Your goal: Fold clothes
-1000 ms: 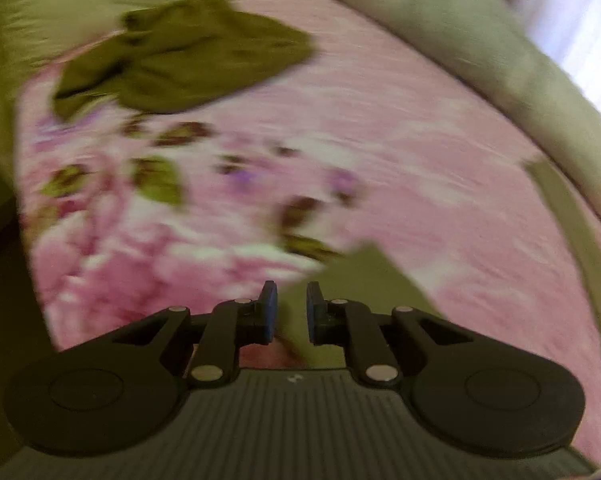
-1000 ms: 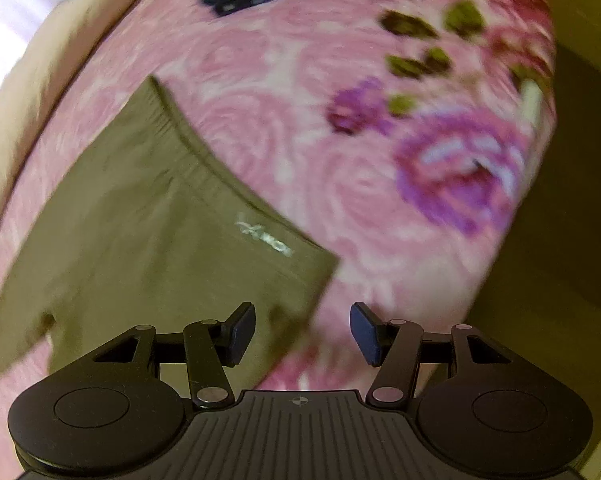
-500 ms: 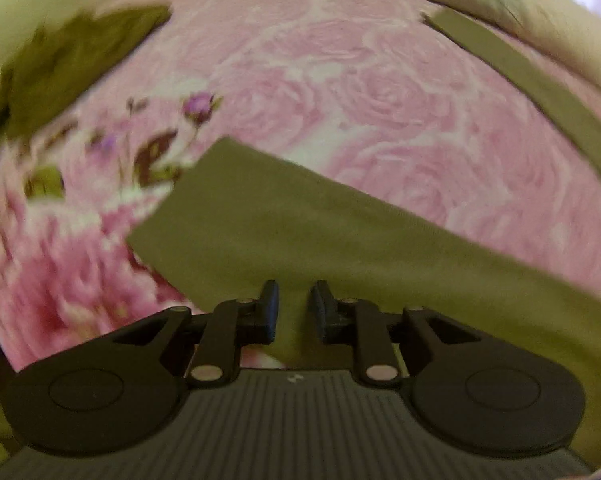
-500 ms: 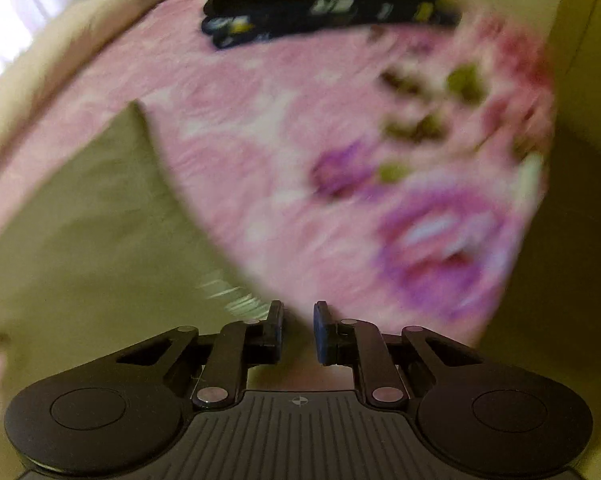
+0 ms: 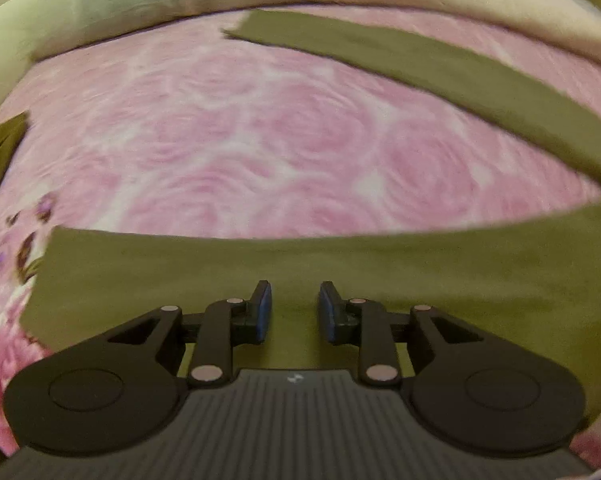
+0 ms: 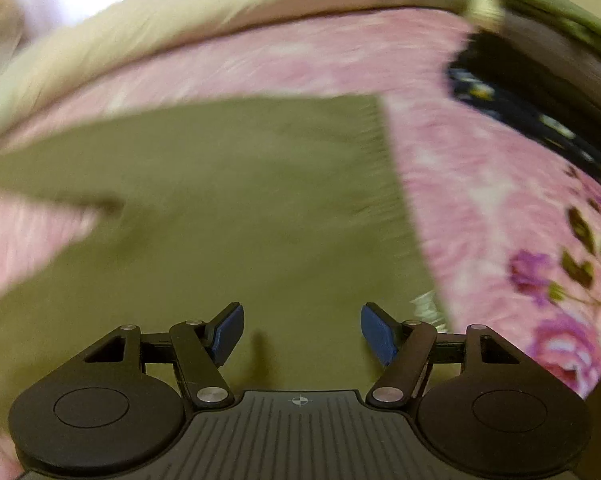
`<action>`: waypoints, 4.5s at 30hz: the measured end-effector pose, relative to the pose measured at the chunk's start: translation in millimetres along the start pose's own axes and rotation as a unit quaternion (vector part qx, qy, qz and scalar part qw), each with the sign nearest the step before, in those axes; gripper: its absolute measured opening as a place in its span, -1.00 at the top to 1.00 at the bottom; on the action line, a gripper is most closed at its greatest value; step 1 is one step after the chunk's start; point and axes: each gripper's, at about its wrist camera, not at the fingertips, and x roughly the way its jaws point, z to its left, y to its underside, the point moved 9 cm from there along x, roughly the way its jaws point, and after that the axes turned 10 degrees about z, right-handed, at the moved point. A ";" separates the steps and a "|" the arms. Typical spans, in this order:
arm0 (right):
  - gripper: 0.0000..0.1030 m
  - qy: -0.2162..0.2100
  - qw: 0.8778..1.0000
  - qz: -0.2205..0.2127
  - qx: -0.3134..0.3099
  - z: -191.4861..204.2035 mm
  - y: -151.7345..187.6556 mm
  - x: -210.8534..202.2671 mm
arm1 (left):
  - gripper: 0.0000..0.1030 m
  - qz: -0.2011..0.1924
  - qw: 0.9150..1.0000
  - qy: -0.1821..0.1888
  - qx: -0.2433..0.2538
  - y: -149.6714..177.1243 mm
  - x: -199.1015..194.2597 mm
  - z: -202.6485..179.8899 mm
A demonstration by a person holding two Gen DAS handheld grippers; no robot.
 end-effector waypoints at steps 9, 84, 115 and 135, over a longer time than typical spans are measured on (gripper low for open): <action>-0.35 0.024 0.996 0.043 0.070 -13.7 85.1 8.9 | 0.24 0.022 1.000 -0.002 -0.020 55.6 -3.9 88.2; -0.36 -0.064 0.997 -0.050 -0.006 179.2 109.9 -285.3 | -0.07 -0.017 0.998 0.006 0.060 59.3 -297.8 128.6; -0.36 -0.019 0.999 -0.001 -0.026 175.4 167.1 -285.0 | -0.07 -0.021 0.998 0.012 0.059 87.5 -308.0 128.2; -0.36 -0.028 0.998 -0.011 -0.056 194.4 140.4 -286.8 | -0.07 0.002 0.999 0.007 0.052 76.0 -283.1 126.4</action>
